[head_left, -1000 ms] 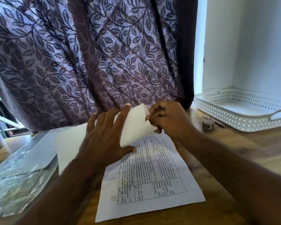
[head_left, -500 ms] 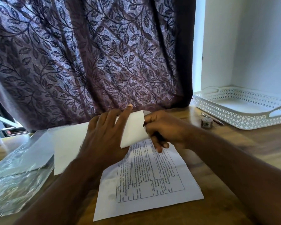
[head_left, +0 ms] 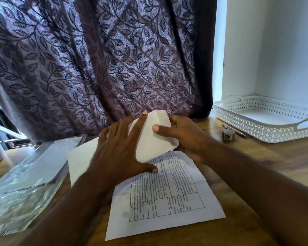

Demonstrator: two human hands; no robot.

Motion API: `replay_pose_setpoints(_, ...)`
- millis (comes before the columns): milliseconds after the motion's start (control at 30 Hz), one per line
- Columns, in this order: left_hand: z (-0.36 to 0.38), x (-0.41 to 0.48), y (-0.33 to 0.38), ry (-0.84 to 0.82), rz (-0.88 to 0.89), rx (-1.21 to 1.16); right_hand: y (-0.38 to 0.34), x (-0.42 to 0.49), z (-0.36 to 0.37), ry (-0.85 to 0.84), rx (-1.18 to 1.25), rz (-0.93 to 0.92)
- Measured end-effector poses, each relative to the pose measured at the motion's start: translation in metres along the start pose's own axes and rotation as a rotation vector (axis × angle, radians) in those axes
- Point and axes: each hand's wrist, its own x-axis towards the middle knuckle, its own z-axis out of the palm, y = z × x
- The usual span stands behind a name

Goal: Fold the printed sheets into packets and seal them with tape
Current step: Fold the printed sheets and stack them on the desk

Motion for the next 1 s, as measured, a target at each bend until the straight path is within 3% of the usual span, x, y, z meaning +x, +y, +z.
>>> replay_pose_setpoints(200, 0.004, -0.003, -0.003, -0.038, -0.004, -0.155, 0.005, 0.003, -0.001, 0.153, -0.131, -0.055)
replay_pose_setpoints(367, 0.003, 0.001, -0.027, 0.111, -0.336, -0.361, 0.003, 0.006, -0.008, 0.262, 0.023, -0.088)
replay_pose_setpoints(533, -0.009, -0.002, -0.052, 0.189, -0.512, -0.403, 0.005, 0.013, -0.026, 0.405, 0.078, -0.092)
replay_pose_setpoints(600, -0.016, 0.002, -0.058, 0.12, -0.537, -0.444, 0.005, 0.014, -0.034, 0.469, 0.103, -0.098)
replay_pose_setpoints(767, -0.031, 0.006, -0.049, -0.187, -0.419, -0.8, 0.009, 0.013, -0.044, 0.533, 0.084, -0.104)
replay_pose_setpoints(900, -0.039, 0.003, -0.03, -0.483, -0.349, -1.003, 0.011, 0.013, -0.042, 0.452, 0.098, -0.062)
replay_pose_setpoints(1000, -0.027, 0.002, -0.02, -0.593, -0.408, -1.26, 0.013, 0.014, -0.033, 0.37, 0.081, -0.052)
